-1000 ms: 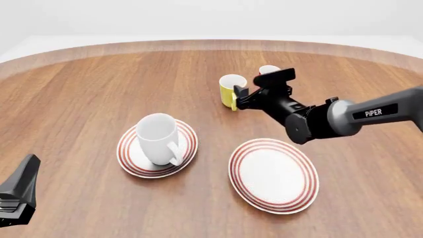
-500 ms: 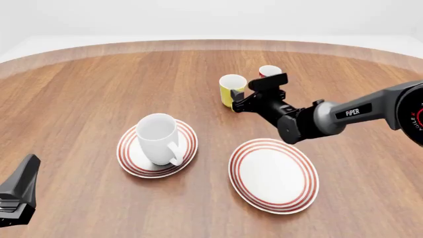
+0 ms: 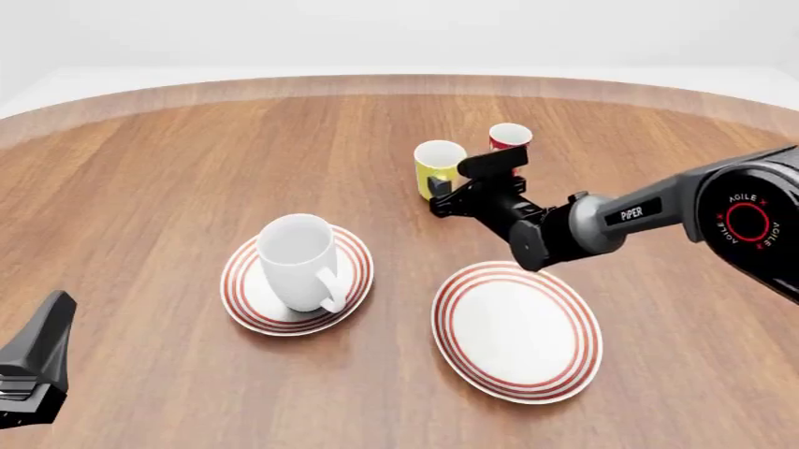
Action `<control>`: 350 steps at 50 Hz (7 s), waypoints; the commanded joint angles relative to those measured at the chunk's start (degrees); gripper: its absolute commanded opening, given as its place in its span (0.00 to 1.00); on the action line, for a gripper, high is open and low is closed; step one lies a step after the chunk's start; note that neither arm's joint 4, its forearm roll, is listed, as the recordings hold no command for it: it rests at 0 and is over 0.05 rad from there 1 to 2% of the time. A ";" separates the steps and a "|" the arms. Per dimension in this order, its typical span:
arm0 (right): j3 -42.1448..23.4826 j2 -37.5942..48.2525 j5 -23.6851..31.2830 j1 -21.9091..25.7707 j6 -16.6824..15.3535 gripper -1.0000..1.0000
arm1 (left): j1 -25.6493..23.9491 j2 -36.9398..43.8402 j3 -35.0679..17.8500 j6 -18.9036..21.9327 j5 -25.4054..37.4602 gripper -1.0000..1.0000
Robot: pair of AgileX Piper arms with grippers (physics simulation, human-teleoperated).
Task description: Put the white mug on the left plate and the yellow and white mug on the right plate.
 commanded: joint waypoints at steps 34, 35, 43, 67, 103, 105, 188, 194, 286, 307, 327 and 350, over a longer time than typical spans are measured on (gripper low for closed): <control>-7.03 7.73 2.45 0.47 0.94 1.00 | 0.00 0.00 0.00 0.00 0.00 1.00; -7.06 7.85 2.43 0.46 0.97 1.00 | 0.00 0.00 0.00 0.00 0.00 1.00; -8.05 8.95 2.66 0.42 1.20 1.00 | 0.00 0.00 0.00 0.00 0.00 1.00; -1.41 2.72 -1.57 -2.07 -1.08 0.00 | 0.00 0.00 0.00 0.00 0.00 1.00; 18.40 -18.82 -4.41 0.47 -3.86 0.00 | 0.00 0.00 0.00 0.00 0.00 1.00; 19.84 -19.98 -4.92 0.66 -3.73 0.00 | 0.00 0.00 0.00 0.00 0.00 1.00; 54.50 -75.58 11.34 2.24 -3.05 0.00 | 0.00 0.00 0.00 0.00 0.00 1.00; 56.82 -81.36 15.16 2.37 -2.38 0.00 | 0.00 0.00 0.00 0.00 0.00 1.00; 65.12 -50.88 -9.65 7.48 7.57 0.00 | 0.00 0.00 0.00 0.00 0.00 1.00; 65.12 -43.55 -14.69 7.14 8.34 0.00 | 0.00 0.00 0.00 0.00 0.00 1.00; 65.12 -34.89 -21.08 6.83 8.08 0.00 | 0.00 0.00 0.00 0.00 0.00 1.00; 65.12 -35.08 -20.59 7.18 9.15 1.00 | 0.00 0.00 0.00 0.00 0.00 1.00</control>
